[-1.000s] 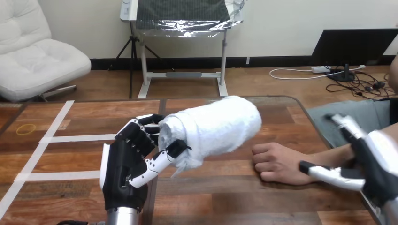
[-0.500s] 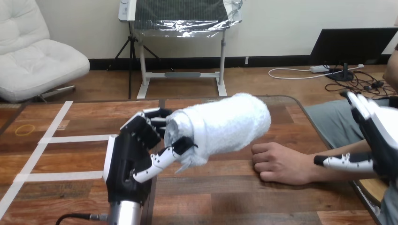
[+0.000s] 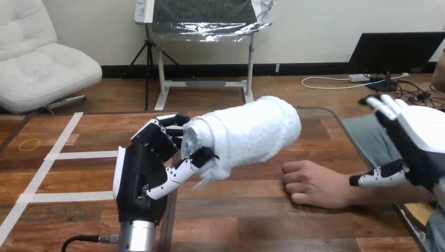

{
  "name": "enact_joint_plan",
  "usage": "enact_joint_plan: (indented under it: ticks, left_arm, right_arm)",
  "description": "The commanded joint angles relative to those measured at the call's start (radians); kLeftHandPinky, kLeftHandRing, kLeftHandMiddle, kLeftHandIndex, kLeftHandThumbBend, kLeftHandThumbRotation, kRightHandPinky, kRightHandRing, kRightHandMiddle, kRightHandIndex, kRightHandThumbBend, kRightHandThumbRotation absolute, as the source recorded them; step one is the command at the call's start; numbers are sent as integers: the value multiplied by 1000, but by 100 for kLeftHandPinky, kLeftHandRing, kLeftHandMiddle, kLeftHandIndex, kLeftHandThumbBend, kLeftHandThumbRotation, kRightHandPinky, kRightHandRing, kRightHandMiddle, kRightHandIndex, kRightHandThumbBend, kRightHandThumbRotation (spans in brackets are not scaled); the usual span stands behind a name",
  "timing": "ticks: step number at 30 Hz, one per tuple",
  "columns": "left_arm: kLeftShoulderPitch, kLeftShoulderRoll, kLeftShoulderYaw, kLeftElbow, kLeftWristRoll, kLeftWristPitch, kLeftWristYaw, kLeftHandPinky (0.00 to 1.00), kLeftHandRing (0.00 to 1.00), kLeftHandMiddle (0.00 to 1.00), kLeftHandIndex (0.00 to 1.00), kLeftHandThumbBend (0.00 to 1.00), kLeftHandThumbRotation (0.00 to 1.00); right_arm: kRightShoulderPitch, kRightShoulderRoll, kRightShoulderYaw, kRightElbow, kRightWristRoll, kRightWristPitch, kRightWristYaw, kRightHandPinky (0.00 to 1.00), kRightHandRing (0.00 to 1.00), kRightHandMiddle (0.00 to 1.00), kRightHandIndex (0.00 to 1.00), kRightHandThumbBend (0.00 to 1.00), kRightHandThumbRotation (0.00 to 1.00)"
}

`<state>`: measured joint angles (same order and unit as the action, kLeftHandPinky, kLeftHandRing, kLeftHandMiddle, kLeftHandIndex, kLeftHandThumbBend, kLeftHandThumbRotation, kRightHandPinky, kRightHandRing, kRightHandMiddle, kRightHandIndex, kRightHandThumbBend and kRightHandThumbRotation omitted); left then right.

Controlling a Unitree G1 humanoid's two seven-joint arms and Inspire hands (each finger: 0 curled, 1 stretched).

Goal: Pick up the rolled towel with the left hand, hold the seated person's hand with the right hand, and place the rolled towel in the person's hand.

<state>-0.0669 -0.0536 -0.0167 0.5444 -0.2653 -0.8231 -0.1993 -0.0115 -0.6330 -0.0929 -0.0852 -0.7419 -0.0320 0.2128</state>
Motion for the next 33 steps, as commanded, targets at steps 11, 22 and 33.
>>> enact_joint_plan:
  ticks: [11,22,33]
  left_arm:
    - [-69,-50,7,-56,-7,-26,-8,42,43,47,54,59,0]
    - [-66,-51,8,-62,-10,-23,-12,42,43,47,55,60,0]
    - [-61,-51,7,-68,-25,-14,-25,43,43,46,55,59,0]
  right_arm:
    - [-74,-69,37,-128,-66,78,144,15,96,93,85,99,2]
    - [-109,-112,69,-164,-87,91,260,80,92,89,83,100,0]
    - [-160,-157,107,-164,-102,94,388,83,91,88,83,99,0]
